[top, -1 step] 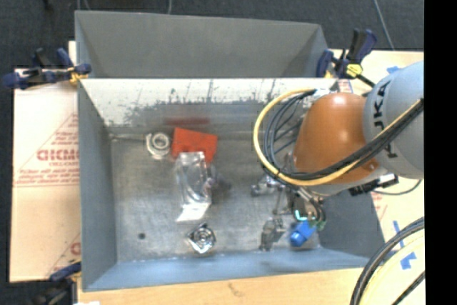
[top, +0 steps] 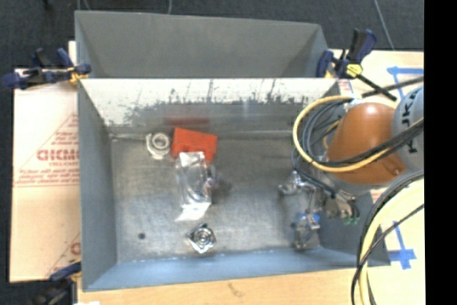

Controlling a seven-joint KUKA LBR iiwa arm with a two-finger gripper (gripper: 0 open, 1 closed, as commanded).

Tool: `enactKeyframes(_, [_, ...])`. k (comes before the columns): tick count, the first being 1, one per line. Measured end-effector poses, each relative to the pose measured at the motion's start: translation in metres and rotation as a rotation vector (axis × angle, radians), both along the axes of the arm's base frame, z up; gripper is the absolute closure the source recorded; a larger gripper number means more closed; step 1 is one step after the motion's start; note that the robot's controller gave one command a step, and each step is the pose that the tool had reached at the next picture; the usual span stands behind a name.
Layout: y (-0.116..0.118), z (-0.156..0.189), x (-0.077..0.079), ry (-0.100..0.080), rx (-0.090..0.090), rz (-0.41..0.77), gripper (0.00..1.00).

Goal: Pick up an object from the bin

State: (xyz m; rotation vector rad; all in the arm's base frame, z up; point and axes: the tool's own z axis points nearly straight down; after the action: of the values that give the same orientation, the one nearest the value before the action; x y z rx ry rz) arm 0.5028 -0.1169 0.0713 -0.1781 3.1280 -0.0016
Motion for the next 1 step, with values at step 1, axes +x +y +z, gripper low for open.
enactKeyframes(1, [-0.0479,0.0054,-0.0024,0.002,-0.003,0.073,0.00])
